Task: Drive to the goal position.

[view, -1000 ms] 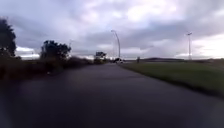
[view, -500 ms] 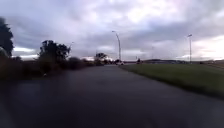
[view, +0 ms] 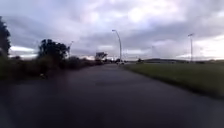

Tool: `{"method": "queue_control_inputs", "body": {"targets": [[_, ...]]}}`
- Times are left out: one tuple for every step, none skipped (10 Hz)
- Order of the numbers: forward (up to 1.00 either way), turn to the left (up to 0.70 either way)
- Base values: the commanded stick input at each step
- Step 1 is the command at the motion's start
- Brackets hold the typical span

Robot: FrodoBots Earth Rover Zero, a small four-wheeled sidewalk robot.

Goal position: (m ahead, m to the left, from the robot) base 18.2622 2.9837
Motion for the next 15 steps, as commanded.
{"method": "queue_control_inputs", "body": {"targets": [[0.70,0.00],[0.70,0.00],[0.70,0.00],[0.70,0.00],[0.70,0.00],[0.70,0.00],[0.70,0.00],[0.70,0.00],[0.70,0.00],[0.70,0.00],[0.70,0.00],[0.70,0.00],[0.70,0.00],[0.70,0.00],[0.70,0.00]]}}
